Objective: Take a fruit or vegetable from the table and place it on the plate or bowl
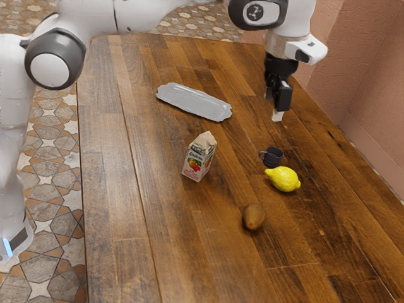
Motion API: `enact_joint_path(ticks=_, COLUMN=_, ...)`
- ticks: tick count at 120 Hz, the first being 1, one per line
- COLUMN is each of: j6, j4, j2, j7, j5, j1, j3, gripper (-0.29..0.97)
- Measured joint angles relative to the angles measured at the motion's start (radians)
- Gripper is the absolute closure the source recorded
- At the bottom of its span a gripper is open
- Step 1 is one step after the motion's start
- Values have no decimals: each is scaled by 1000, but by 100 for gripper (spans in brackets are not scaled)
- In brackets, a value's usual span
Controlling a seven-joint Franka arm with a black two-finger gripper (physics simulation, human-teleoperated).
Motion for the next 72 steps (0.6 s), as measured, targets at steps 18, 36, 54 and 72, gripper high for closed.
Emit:
enact_joint_path(ticks=18, j6=70, j4=26, j2=69, j7=1, j5=1, j1=39, j3=12, gripper=0)
enact_joint_path(ticks=36, j6=107, j4=191, j2=240, j7=13, j5=1, j1=59, j3=13, gripper=0)
enact_joint_path(ticks=54, j6=97, j4=427, j2=437, j7=36, j5=2, j1=57, j3=15, gripper=0)
enact_joint_path(ticks=72, j6=67, j4=569, j2=567, j7=56, j5=3, j1=58, j3=15, gripper=0)
